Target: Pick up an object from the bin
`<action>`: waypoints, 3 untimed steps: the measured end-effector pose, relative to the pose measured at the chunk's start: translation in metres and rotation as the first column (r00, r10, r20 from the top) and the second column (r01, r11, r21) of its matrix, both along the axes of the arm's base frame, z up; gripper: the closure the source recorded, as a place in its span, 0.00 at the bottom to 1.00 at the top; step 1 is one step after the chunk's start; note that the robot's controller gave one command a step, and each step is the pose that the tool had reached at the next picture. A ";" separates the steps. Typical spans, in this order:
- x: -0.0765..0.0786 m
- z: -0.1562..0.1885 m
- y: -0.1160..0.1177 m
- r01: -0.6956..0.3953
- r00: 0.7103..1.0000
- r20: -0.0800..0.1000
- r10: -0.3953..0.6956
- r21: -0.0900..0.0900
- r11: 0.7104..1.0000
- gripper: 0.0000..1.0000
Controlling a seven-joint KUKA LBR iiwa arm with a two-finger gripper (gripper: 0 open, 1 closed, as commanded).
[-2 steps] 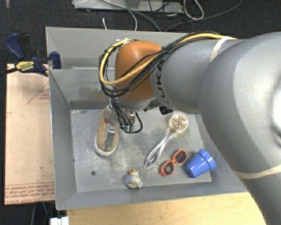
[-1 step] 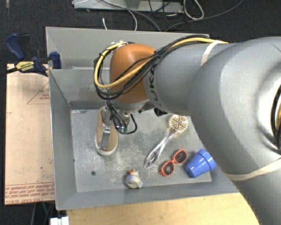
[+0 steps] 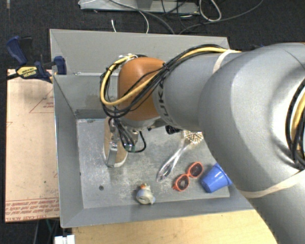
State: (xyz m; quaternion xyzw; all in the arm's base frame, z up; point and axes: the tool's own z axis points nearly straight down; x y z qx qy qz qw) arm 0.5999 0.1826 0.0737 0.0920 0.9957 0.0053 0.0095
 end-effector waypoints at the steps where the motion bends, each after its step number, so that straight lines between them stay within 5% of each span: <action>1: -0.014 0.006 -0.008 0.002 1.000 0.003 -0.002 0.001 1.000 0.00; 2: -0.020 0.004 -0.011 0.006 1.000 -0.002 -0.006 0.001 1.000 0.00; 3: -0.005 0.005 0.005 -0.145 0.989 -0.002 0.145 -0.005 0.989 0.00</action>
Offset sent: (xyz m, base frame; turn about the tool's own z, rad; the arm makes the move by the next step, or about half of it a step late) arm 0.0176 -0.0181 -0.0037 0.0153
